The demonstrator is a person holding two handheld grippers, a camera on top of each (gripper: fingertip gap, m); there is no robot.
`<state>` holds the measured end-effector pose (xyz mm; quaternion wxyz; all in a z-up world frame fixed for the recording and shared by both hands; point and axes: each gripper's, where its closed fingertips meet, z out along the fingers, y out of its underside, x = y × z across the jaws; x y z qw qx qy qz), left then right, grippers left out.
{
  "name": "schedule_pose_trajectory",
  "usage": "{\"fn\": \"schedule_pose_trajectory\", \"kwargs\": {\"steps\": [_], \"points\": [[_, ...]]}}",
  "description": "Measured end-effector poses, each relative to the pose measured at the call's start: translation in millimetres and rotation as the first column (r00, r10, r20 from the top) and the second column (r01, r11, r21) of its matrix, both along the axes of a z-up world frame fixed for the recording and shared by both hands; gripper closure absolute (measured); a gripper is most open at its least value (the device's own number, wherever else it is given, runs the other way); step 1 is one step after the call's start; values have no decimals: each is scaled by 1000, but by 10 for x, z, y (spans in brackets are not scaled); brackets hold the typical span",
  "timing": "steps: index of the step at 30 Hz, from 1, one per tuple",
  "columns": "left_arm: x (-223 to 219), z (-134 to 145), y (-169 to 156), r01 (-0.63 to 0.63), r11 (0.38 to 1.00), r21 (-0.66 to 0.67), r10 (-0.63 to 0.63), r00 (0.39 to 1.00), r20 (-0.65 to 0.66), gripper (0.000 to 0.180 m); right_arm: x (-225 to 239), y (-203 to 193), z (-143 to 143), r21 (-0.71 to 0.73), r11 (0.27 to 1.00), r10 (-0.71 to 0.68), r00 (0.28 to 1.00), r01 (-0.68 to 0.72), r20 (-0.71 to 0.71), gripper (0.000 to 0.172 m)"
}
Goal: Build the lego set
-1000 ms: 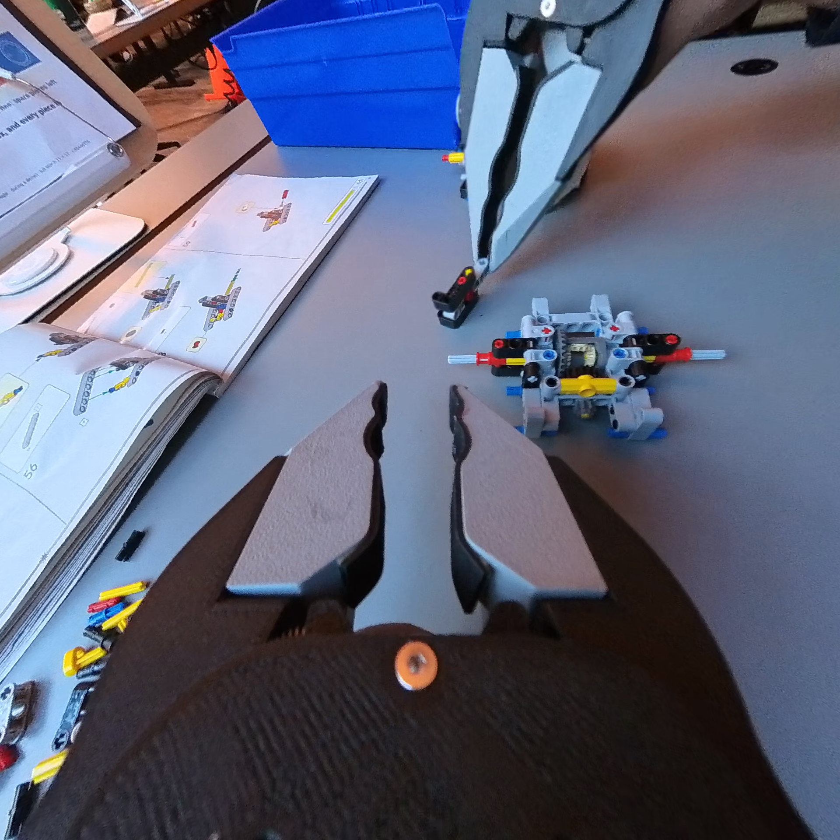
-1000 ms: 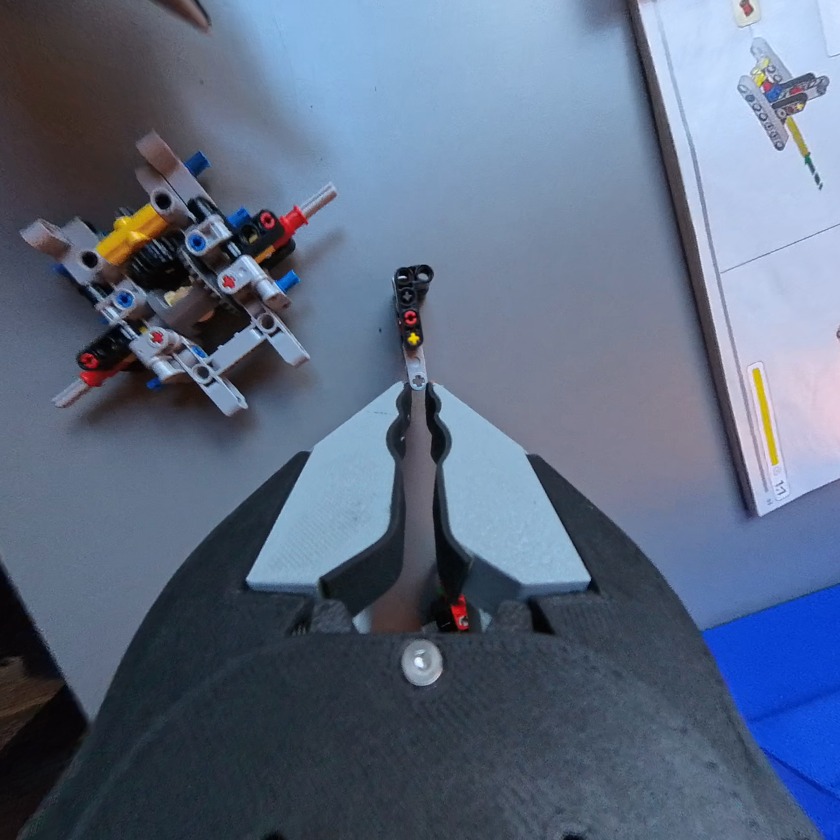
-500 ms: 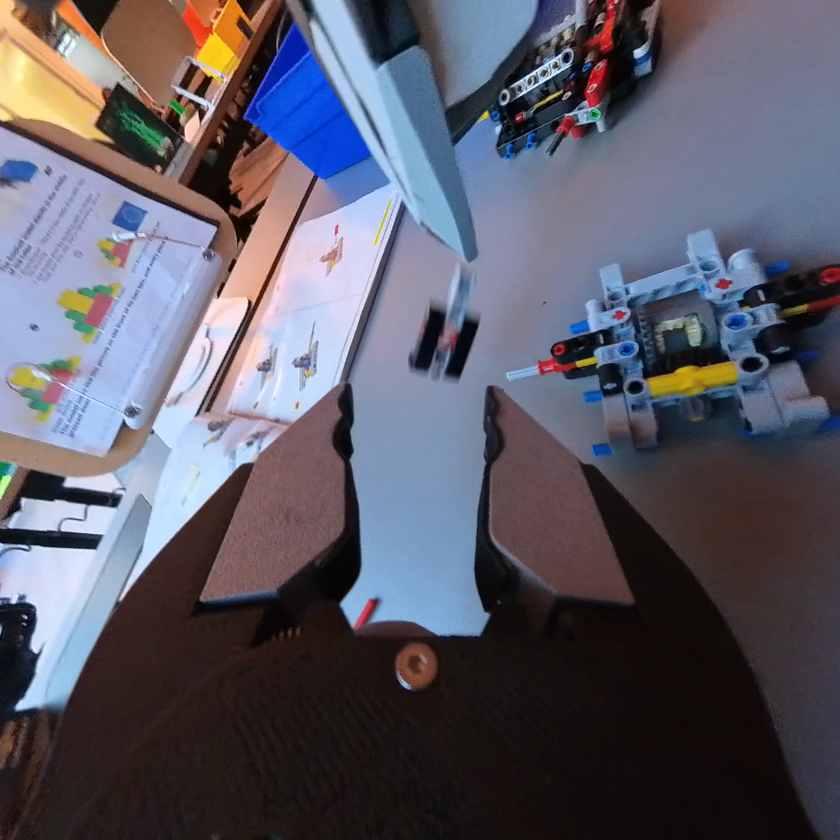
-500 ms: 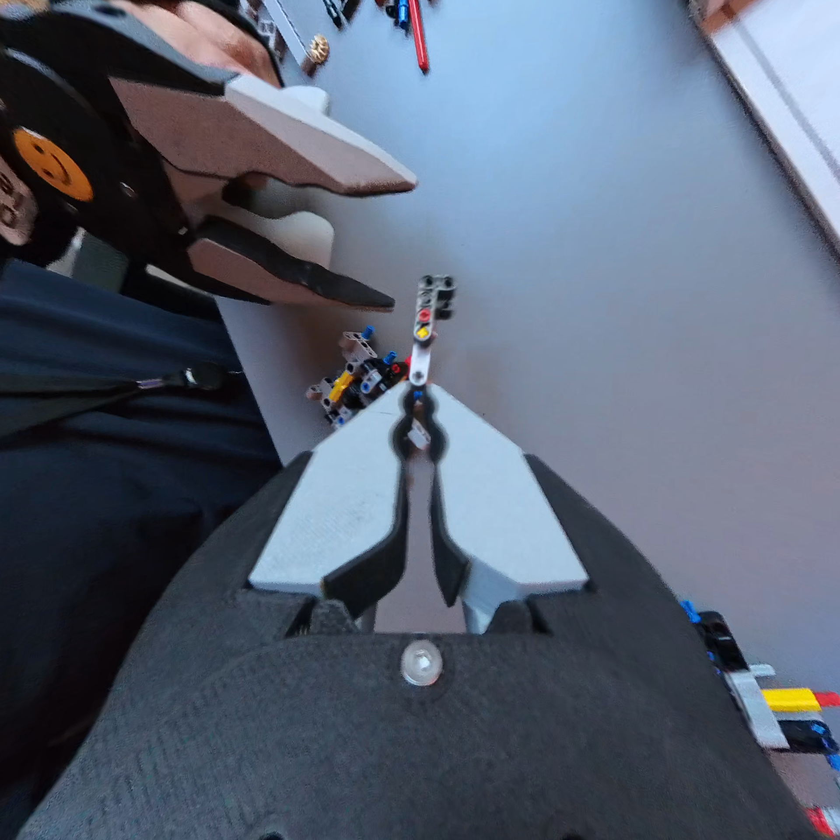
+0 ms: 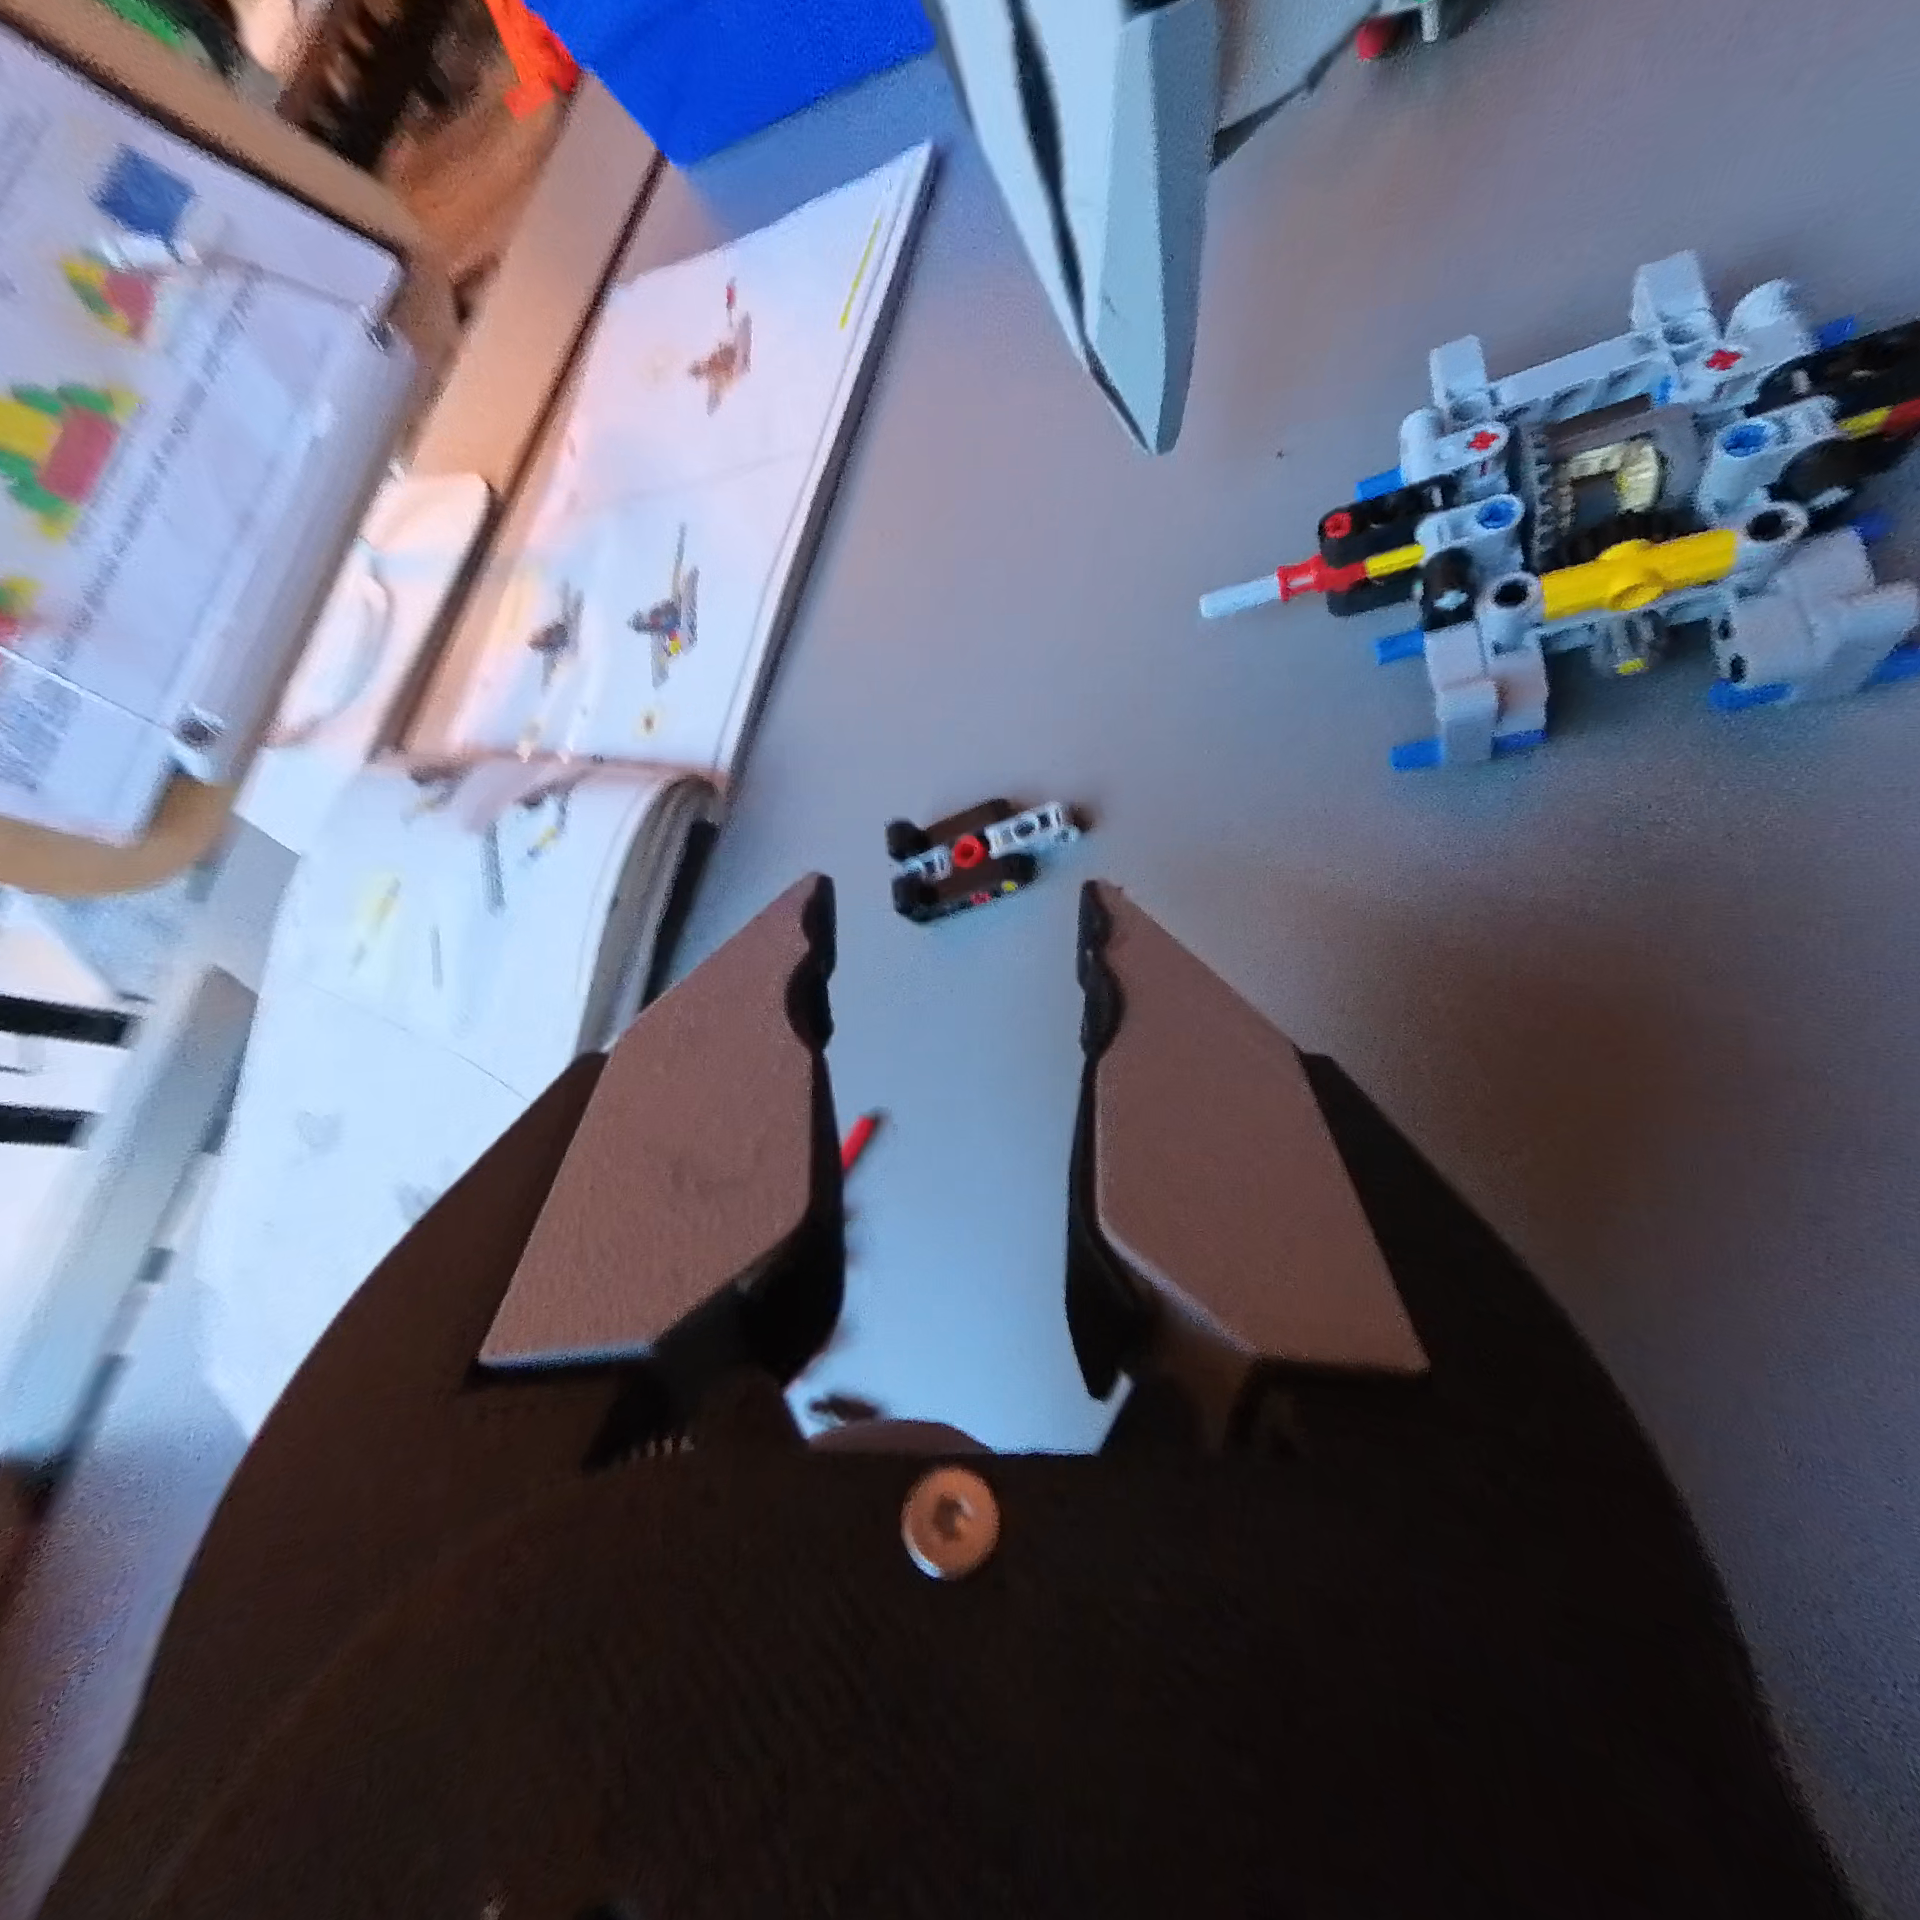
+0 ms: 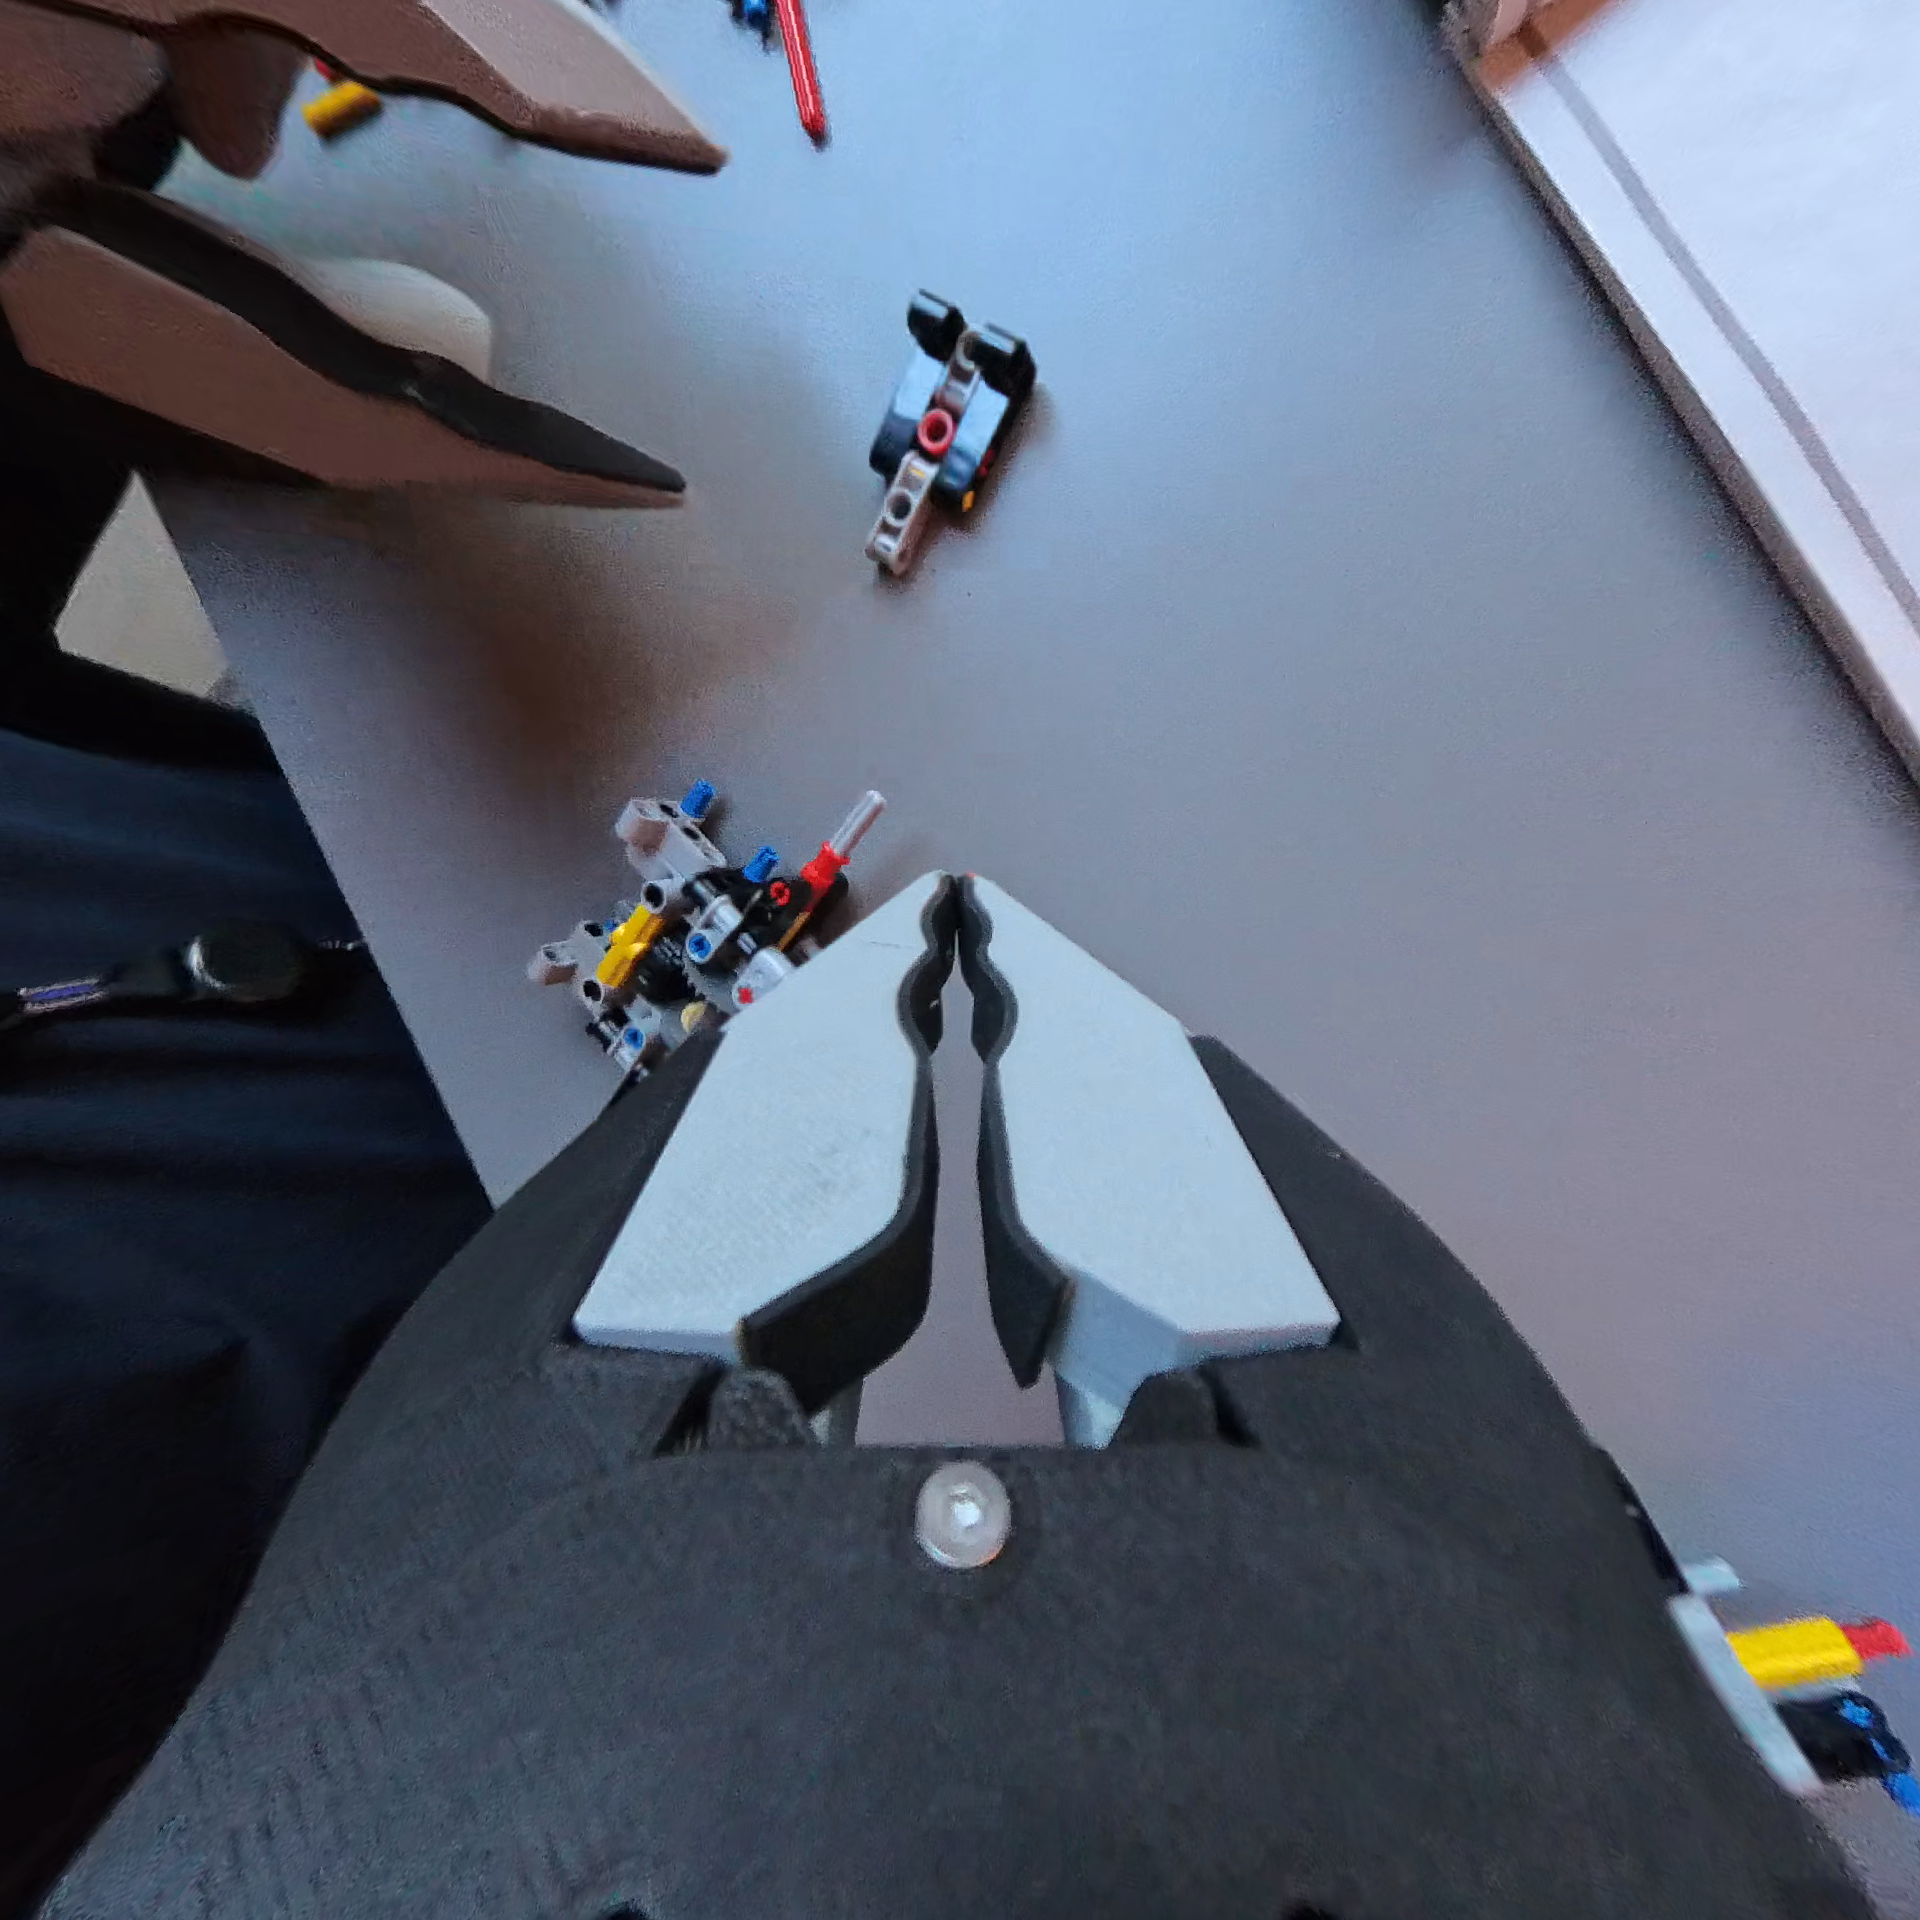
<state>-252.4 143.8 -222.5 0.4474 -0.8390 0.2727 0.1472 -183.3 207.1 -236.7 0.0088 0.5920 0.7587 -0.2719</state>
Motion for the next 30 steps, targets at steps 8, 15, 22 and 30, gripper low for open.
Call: {"fn": "schedule_pose_trajectory", "kwargs": {"steps": [8,15,22,30], "points": [[-244,-319,60,-125,974,-187,156,974,163,133,-393,-442,-69,-139,989,-66,990,48,-128,134],[-248,-368,68,-143,971,-190,183,959,214,135,-602,-434,-289,128,990,-31,986,52,-161,154],[-232,-268,73,-92,995,-41,90,995,-35,134,-552,-445,-226,-64,995,-80,994,75,-81,167],[118,-119,189,190,981,40,-136,820,-556,145,-299,-476,90,-392,915,-41,990,91,133,167]]}}
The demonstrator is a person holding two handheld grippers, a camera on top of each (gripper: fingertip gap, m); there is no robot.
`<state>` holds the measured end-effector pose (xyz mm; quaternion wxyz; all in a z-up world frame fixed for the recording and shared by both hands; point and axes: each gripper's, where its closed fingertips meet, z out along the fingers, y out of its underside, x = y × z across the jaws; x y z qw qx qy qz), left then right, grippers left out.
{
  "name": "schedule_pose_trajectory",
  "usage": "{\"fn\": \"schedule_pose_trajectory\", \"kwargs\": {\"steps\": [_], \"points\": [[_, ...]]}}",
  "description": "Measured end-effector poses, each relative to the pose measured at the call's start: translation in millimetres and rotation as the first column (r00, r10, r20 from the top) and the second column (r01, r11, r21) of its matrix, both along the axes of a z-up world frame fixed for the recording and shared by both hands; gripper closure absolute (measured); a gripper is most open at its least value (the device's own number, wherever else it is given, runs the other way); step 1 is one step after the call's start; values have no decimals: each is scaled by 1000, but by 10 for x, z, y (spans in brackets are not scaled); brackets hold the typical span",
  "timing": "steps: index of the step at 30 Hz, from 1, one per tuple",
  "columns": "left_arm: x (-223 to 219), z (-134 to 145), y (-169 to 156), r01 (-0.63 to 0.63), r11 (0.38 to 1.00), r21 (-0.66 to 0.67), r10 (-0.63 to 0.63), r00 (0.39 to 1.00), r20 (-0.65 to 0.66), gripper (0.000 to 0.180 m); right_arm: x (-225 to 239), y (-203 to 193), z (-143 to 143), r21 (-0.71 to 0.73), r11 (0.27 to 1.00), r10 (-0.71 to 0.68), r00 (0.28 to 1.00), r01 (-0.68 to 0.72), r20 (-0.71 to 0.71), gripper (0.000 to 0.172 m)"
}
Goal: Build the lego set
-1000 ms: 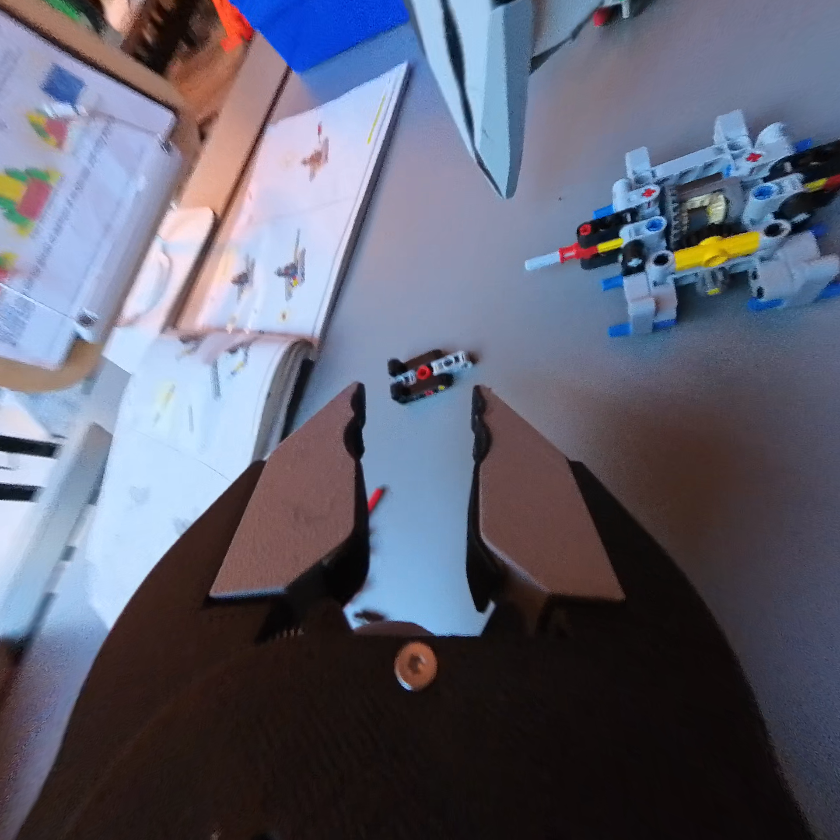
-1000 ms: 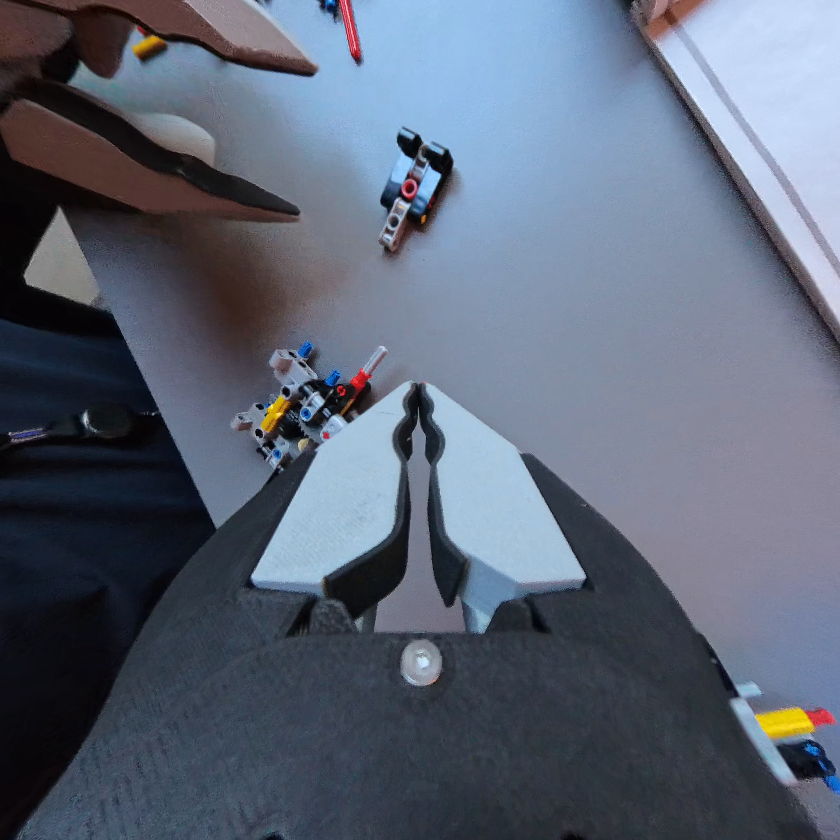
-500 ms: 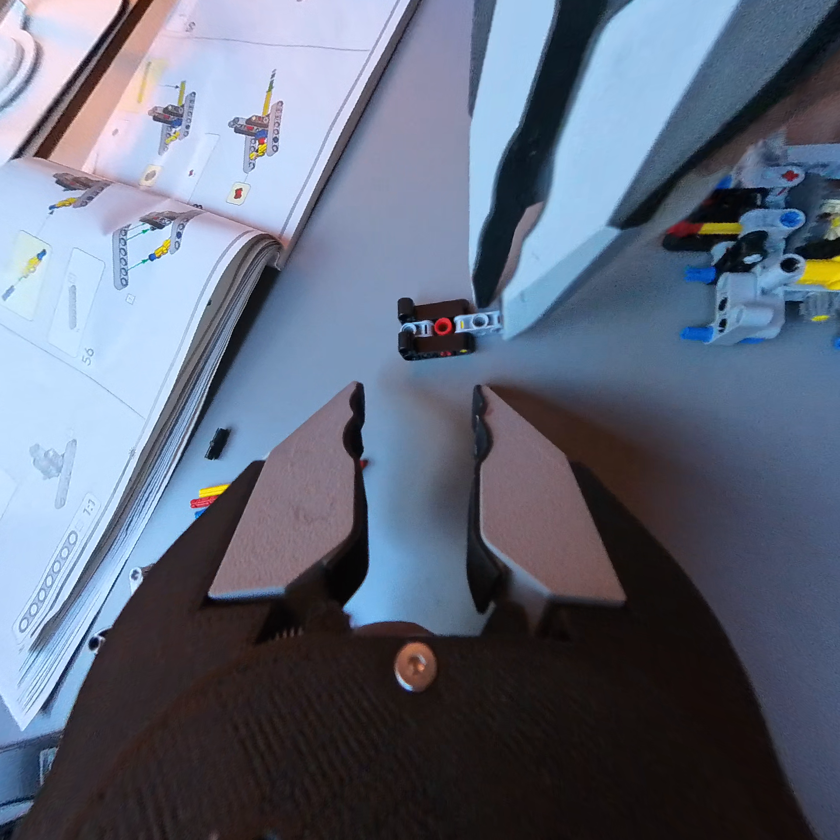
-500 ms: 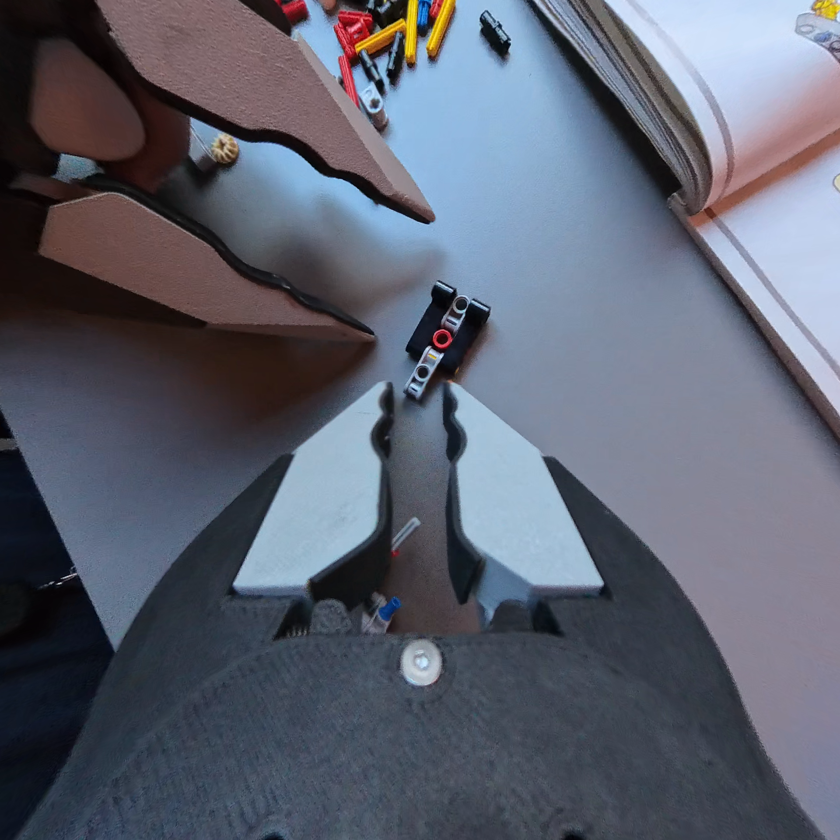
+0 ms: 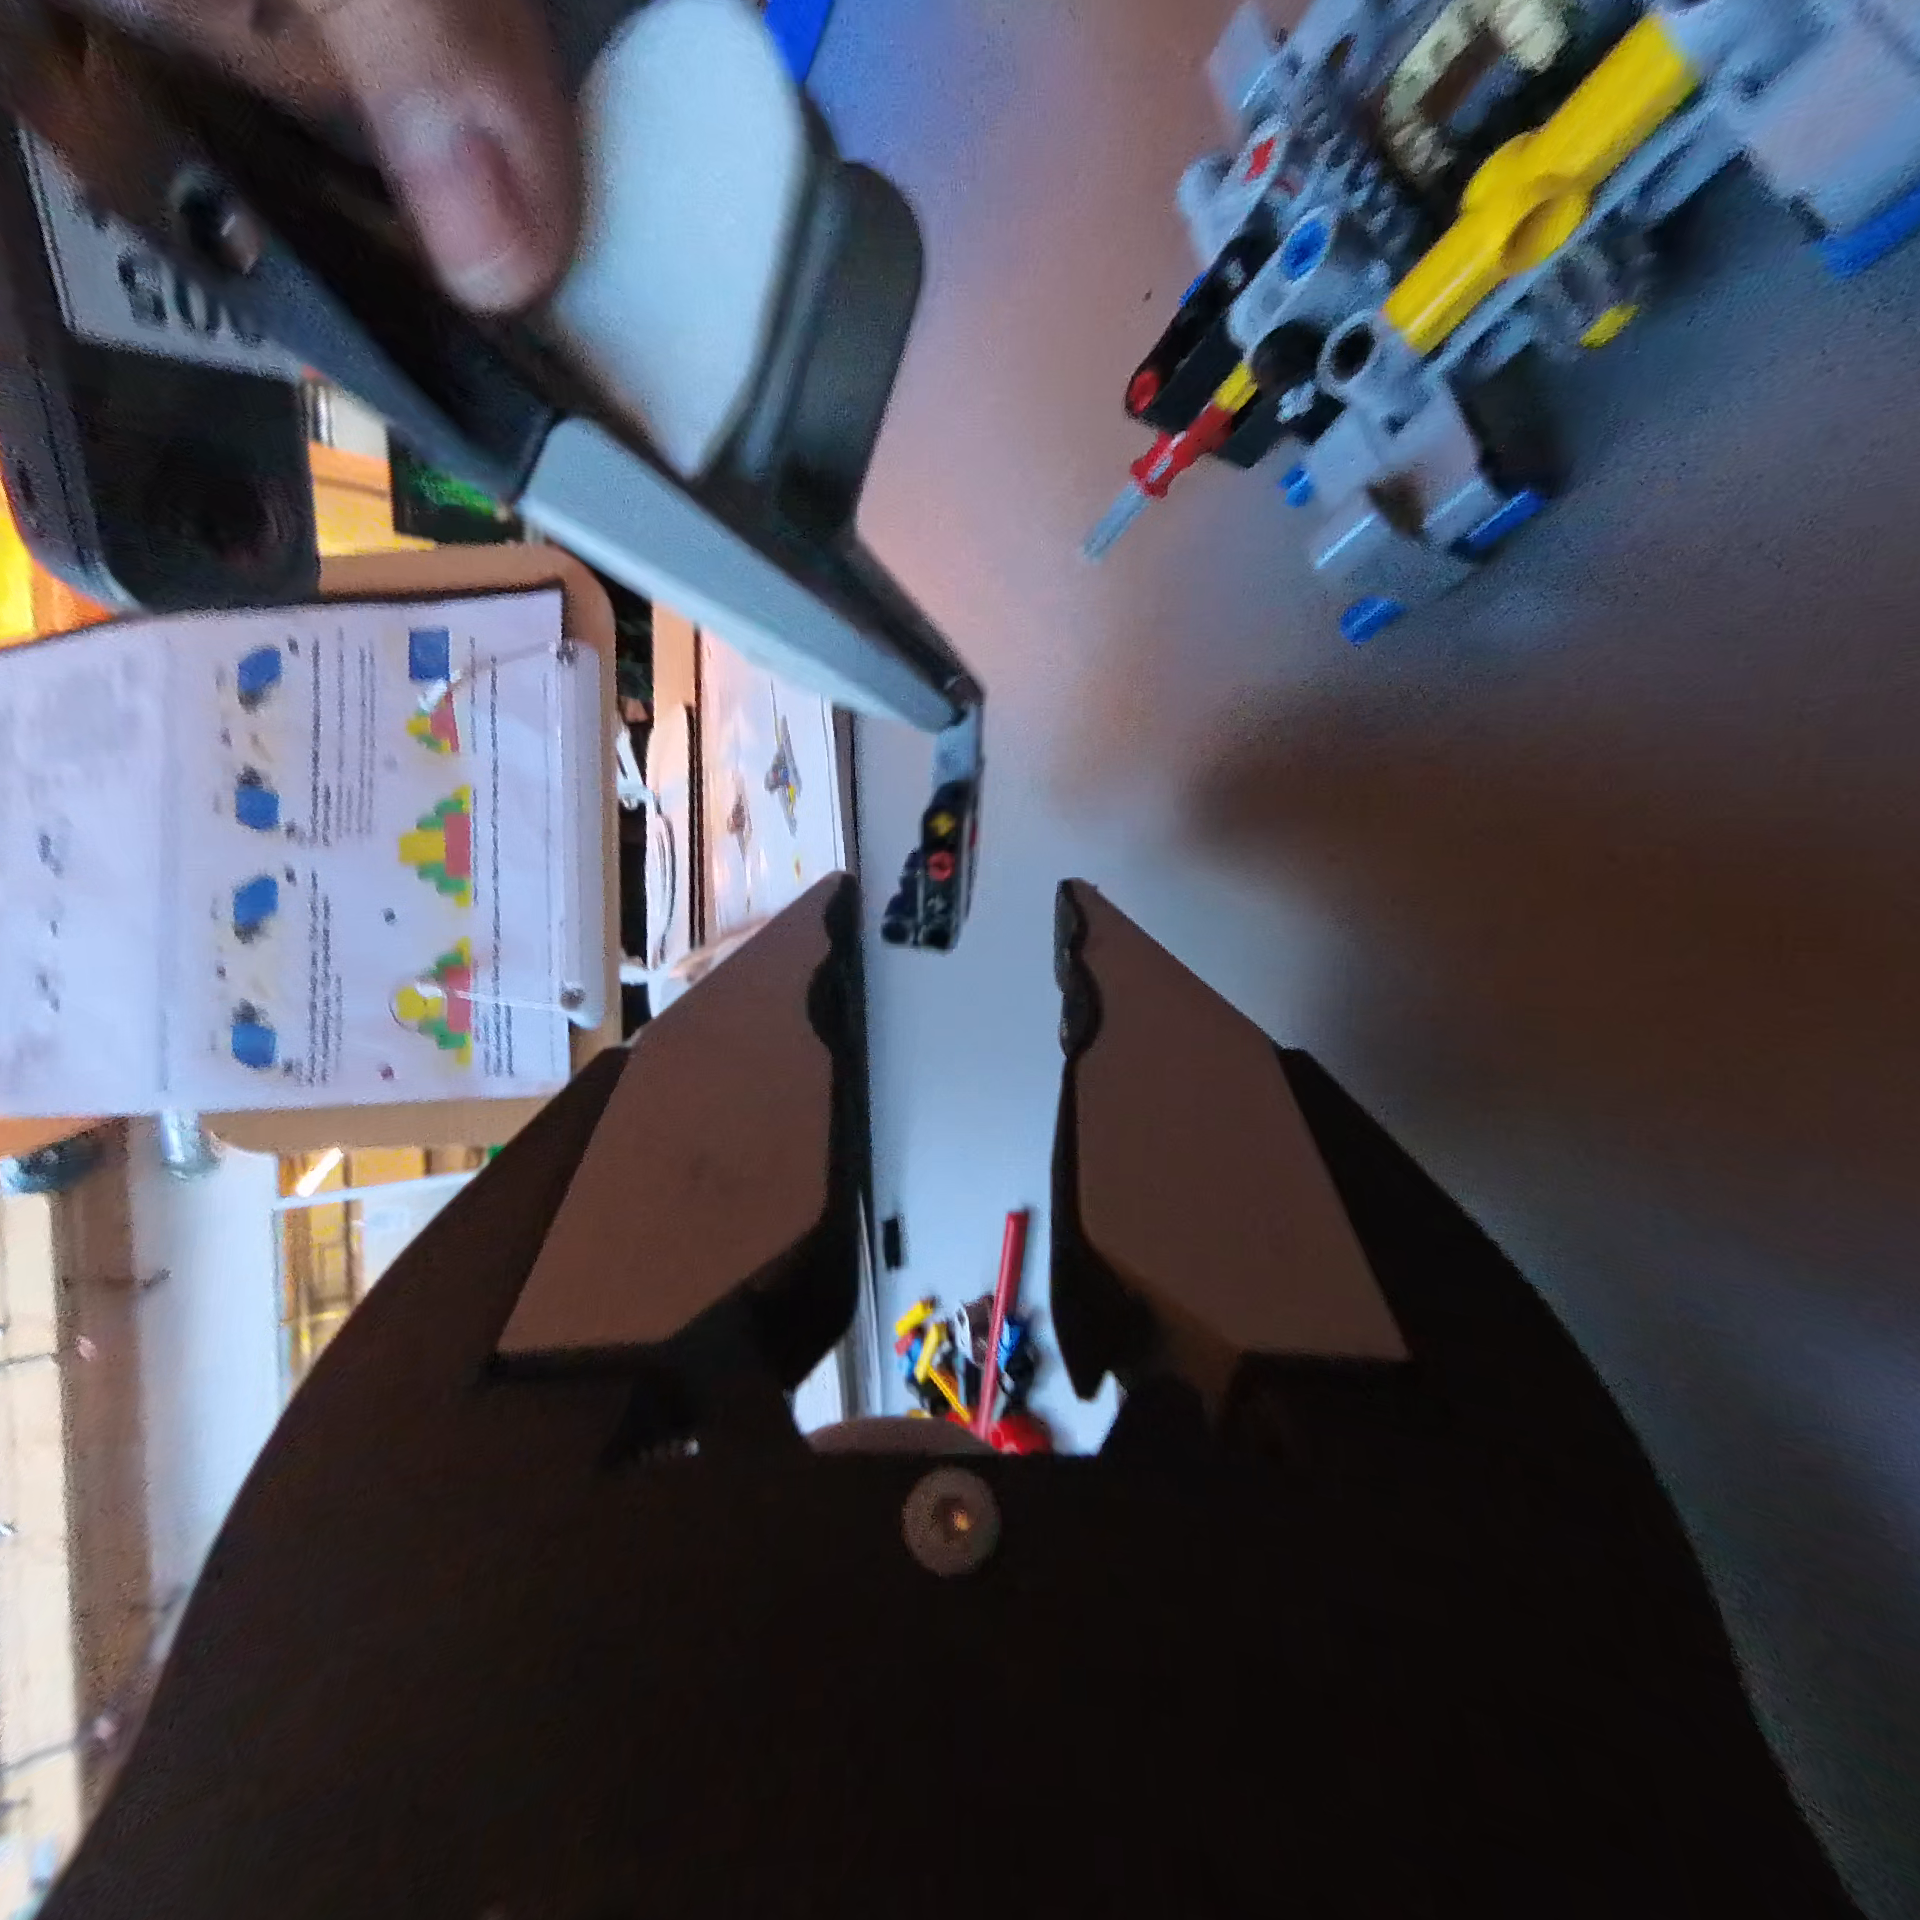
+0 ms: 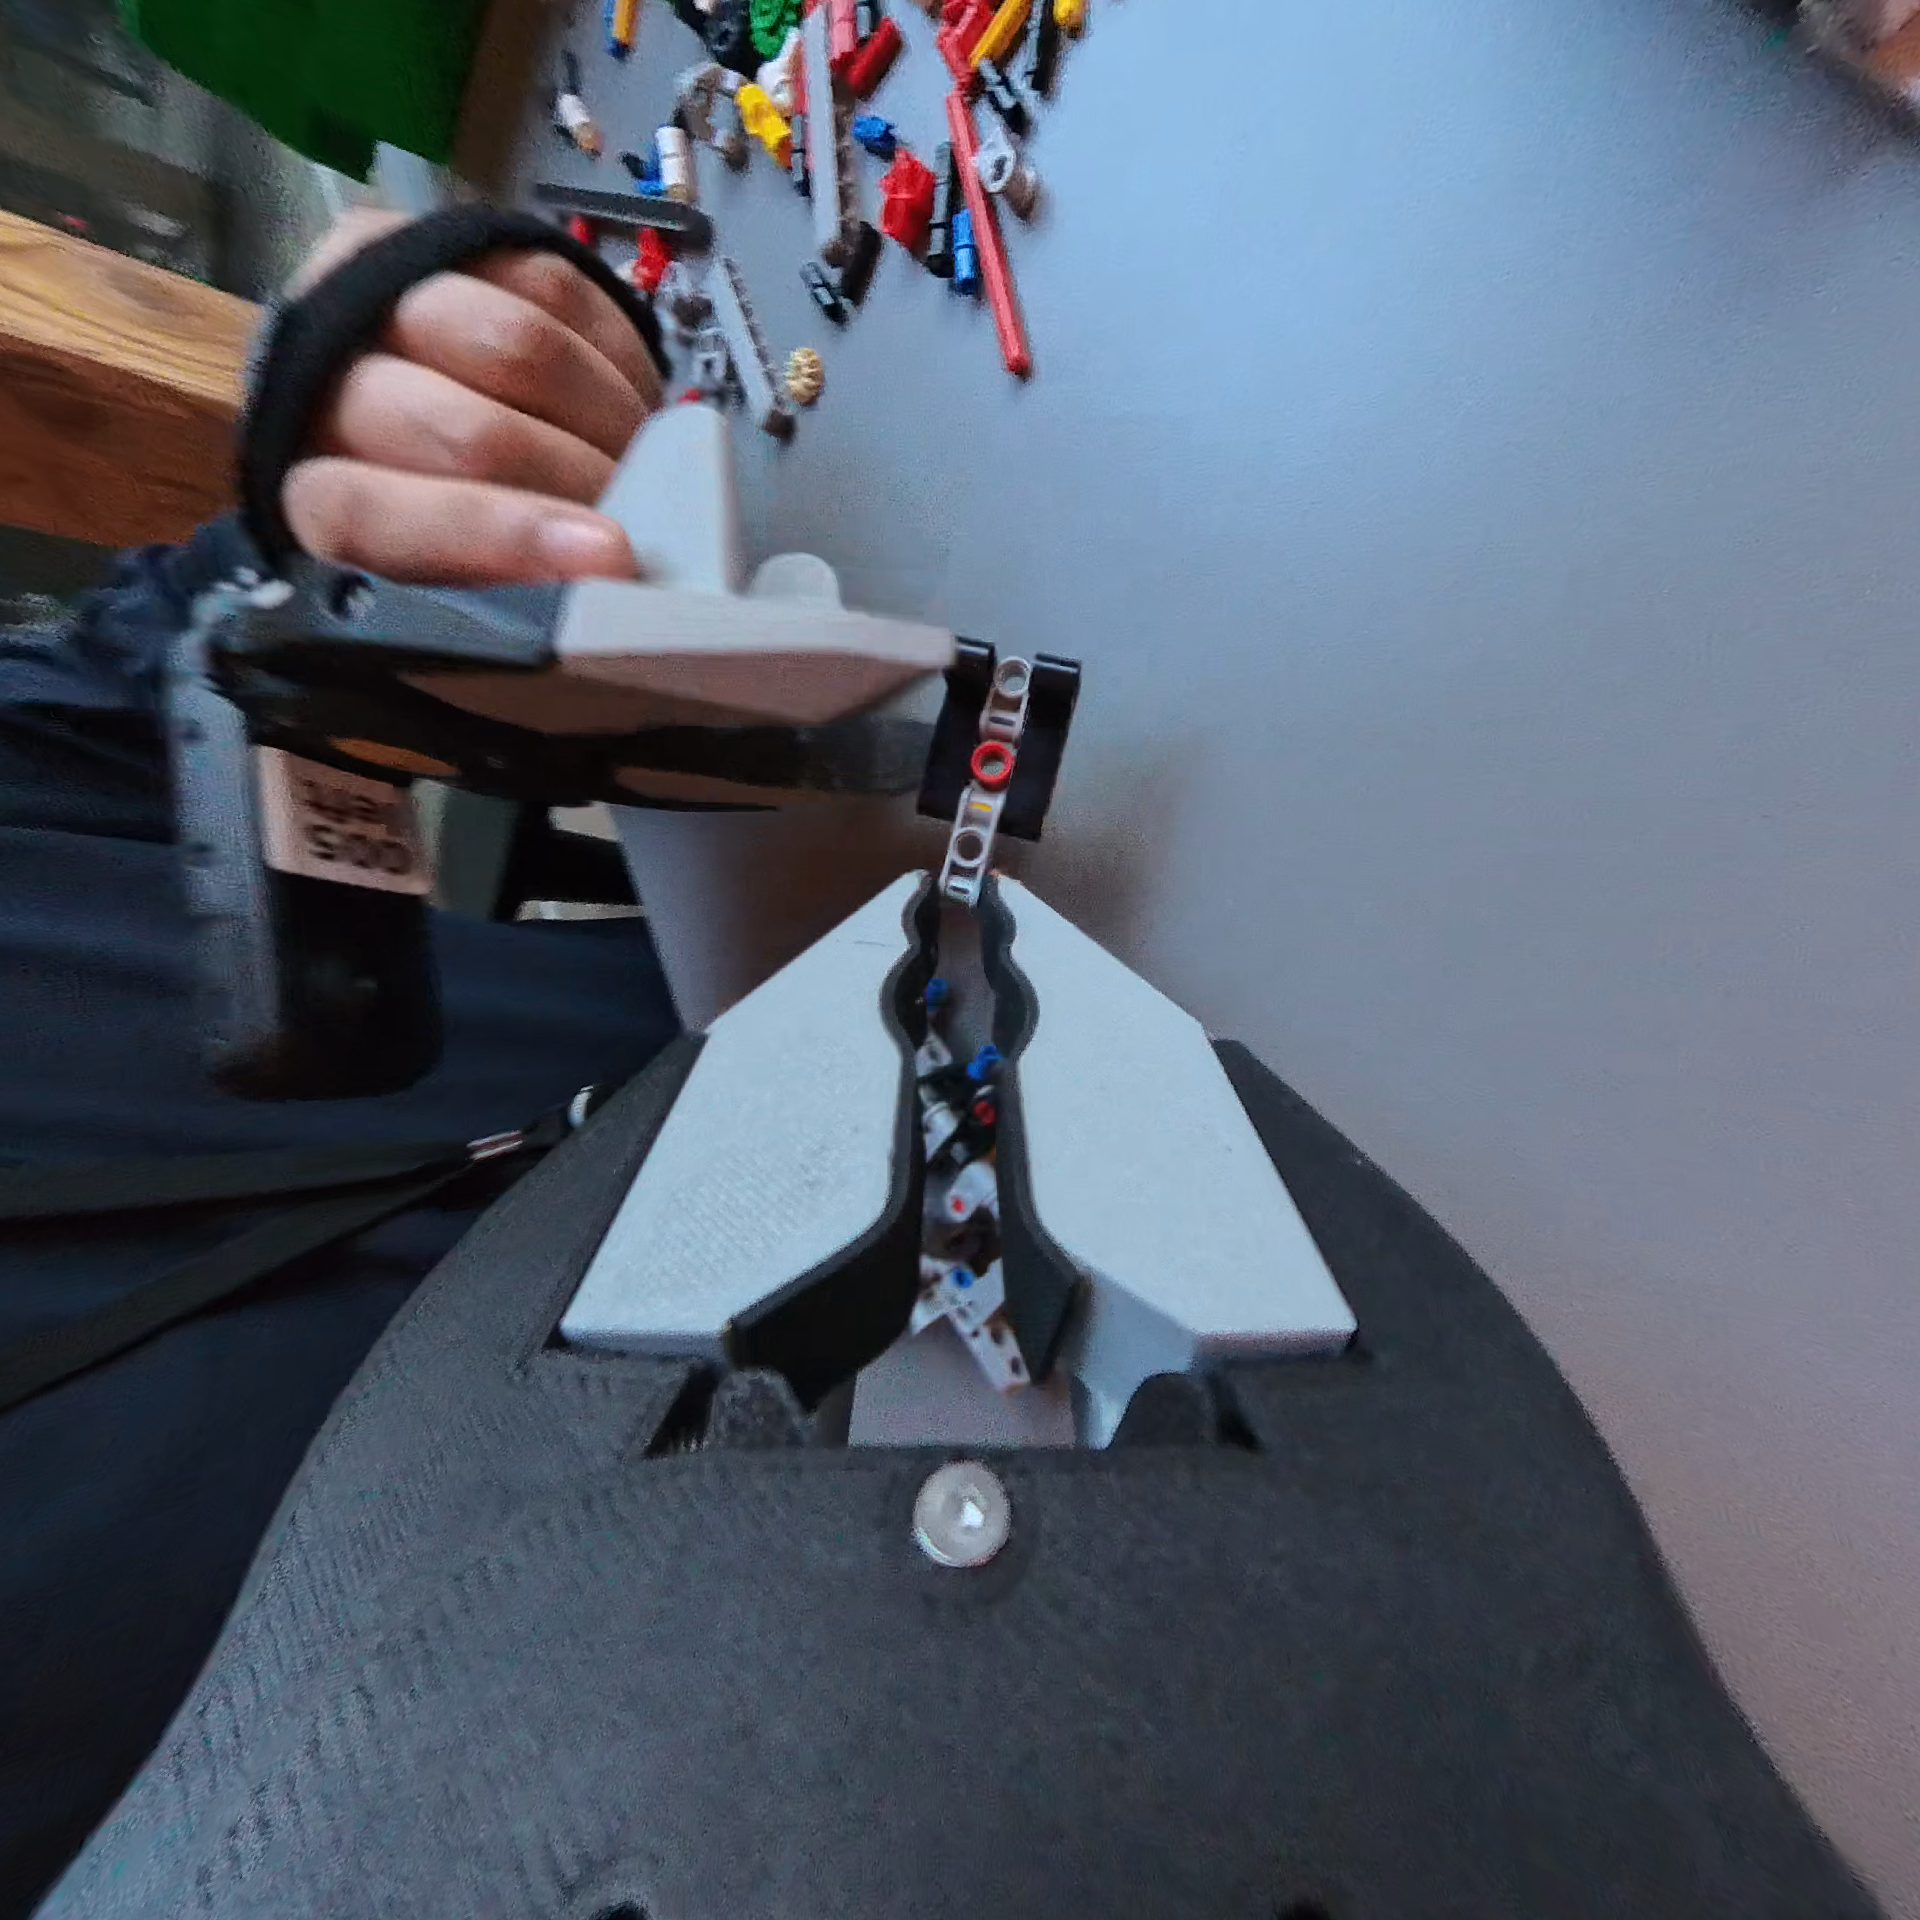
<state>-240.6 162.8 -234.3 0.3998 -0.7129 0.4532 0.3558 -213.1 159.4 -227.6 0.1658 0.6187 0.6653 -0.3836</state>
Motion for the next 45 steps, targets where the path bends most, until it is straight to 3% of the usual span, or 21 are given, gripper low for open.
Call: {"fn": "schedule_pose_trajectory", "kwargs": {"steps": [5,7,9,10,12,14,17,19,22,26,31,35,41,43,45], "points": [[58,-7,97,18,999,-34,-18,1000,6,173,39,0,58,-78,997,19,998,-15,57,168],[63,-44,106,22,996,-84,-12,993,116,176,26,18,52,-63,998,27,999,-24,39,167],[102,-69,97,64,988,-139,-21,956,292,175,1,2,157,-57,996,58,997,-62,-57,156],[166,-70,69,114,978,-177,-31,910,413,175,0,-12,249,-51,994,85,988,-92,-126,150],[339,19,-17,265,938,-224,-57,755,653,175,44,-47,434,15,983,179,941,-183,-288,146],[522,211,-152,456,861,-223,-64,534,843,175,144,-100,572,141,951,309,852,-275,-423,140],[649,608,-323,665,741,-91,-77,218,973,176,343,-267,712,366,847,530,654,-384,-540,145],[656,764,-392,732,681,-30,-57,94,994,176,334,-294,766,550,769,630,537,-326,-561,157],[704,867,-532,812,584,22,-29,-7,1000,175,306,-360,909,631,729,672,449,-263,-589,154],[799,912,-730,890,452,53,20,-69,997,176,358,-470,975,586,734,677,433,-343,-595,148],[871,846,-802,918,398,0,56,-25,998,176,437,-679,1052,545,722,689,374,-426,-621,152],[890,846,-866,928,372,0,57,-23,998,176,461,-731,1003,566,689,722,361,-454,-590,167],[907,878,-906,935,355,19,66,-45,997,176,463,-795,983,560,687,723,361,-463,-589,167],[900,880,-888,930,367,23,72,-54,996,176,452,-784,987,550,697,714,375,-460,-592,167],[857,851,-785,903,429,1,89,-44,995,171,402,-732,981,540,720,693,410,-436,-593,167]]}}
